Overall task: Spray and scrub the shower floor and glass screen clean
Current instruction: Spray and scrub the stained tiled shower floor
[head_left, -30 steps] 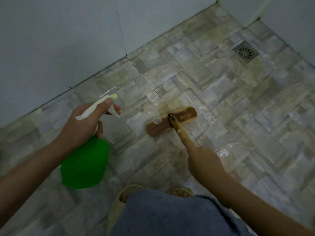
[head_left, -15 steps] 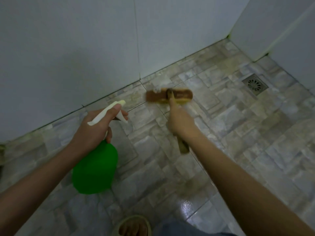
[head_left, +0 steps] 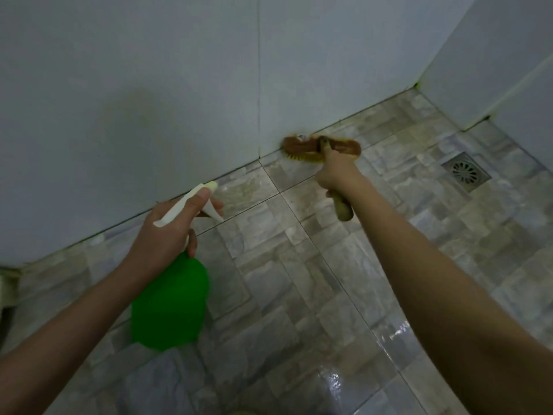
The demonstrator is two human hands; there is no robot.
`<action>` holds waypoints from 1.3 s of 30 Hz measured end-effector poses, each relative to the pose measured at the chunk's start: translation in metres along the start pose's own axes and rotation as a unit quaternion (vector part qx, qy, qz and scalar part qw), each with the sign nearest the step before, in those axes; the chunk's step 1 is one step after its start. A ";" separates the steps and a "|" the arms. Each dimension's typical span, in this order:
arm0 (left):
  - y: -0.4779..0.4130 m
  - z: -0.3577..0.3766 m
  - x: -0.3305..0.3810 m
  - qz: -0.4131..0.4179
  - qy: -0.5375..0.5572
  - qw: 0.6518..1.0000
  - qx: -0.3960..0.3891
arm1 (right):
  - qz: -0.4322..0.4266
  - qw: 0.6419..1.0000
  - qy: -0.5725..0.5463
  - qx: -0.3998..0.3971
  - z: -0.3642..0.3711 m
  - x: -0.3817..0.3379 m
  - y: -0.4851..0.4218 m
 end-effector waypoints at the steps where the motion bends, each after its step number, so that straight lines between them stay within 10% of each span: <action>1: -0.002 0.001 0.001 -0.001 0.000 1.000 -0.002 | 0.013 1.000 -0.003 0.001 0.001 0.003 0.004; 28: -0.097 0.121 0.060 0.026 -0.002 0.992 -0.124 | 0.162 0.984 0.063 0.041 -0.107 0.145 -0.050; 39: -0.103 0.167 0.075 0.031 -0.026 0.990 -0.133 | 0.033 0.989 0.135 0.050 -0.147 0.207 -0.070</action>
Point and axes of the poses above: each hand's wrist, its own y-axis away from the middle knuckle, its own z-axis out of the palm, x = y × z, the point moved 1 cm from there along -y, towards the middle knuckle, and after that the axes turned 13 degrees about -z, right-handed, at the moved point
